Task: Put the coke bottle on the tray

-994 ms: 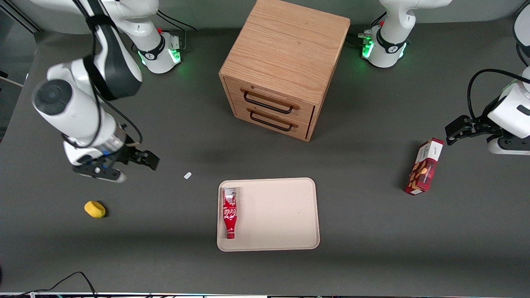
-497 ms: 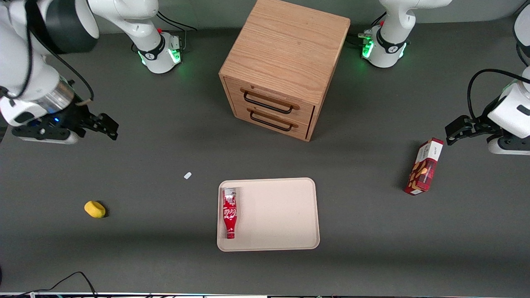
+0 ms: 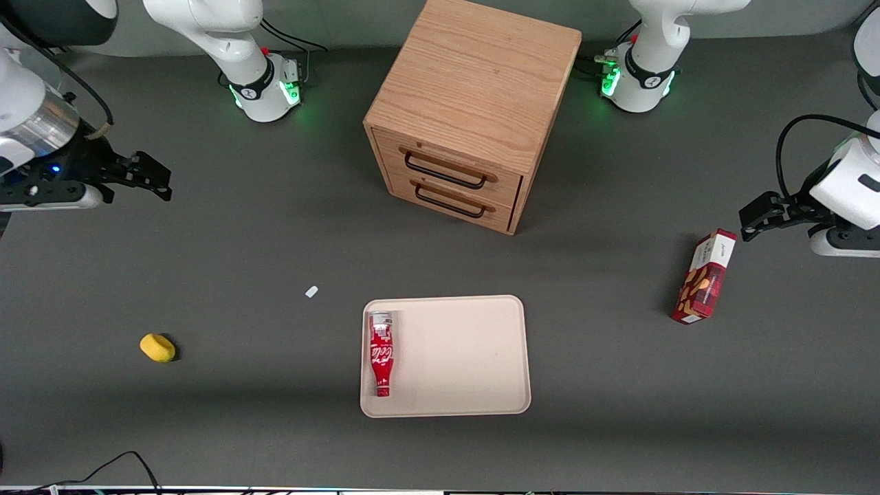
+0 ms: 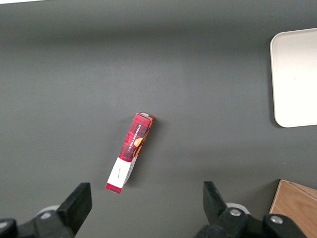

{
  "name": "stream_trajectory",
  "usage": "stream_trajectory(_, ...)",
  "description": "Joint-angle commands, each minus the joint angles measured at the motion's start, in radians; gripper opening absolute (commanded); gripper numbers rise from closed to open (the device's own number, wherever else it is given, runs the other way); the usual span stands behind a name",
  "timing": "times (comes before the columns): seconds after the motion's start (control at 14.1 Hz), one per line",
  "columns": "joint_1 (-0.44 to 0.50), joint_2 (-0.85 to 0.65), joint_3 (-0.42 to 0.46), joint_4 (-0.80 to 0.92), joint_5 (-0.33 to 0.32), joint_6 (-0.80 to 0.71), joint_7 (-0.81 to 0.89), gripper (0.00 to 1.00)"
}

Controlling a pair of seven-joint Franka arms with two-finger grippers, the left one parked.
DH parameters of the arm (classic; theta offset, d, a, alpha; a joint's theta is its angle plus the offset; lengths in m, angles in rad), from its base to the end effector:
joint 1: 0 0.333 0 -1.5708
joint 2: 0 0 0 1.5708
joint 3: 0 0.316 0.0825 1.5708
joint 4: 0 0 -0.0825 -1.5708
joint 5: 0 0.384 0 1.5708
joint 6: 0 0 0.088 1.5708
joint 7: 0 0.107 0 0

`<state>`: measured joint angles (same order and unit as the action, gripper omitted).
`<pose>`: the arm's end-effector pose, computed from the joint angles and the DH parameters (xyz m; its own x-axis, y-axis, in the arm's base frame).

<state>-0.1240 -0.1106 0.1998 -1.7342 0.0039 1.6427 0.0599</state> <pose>0.5236 0.0457 0.6118 0.9997 0.0148 0.0180 0.0145 -0.9998 0.0170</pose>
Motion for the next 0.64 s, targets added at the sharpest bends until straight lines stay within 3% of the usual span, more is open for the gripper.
stream_trajectory(0.0,-0.003,0.019,-0.029,0.053,0.048,-0.038,-0.040,1.00)
stream_trajectory(0.57,-0.003,0.062,-0.034,0.047,0.039,-0.029,-0.028,1.00)
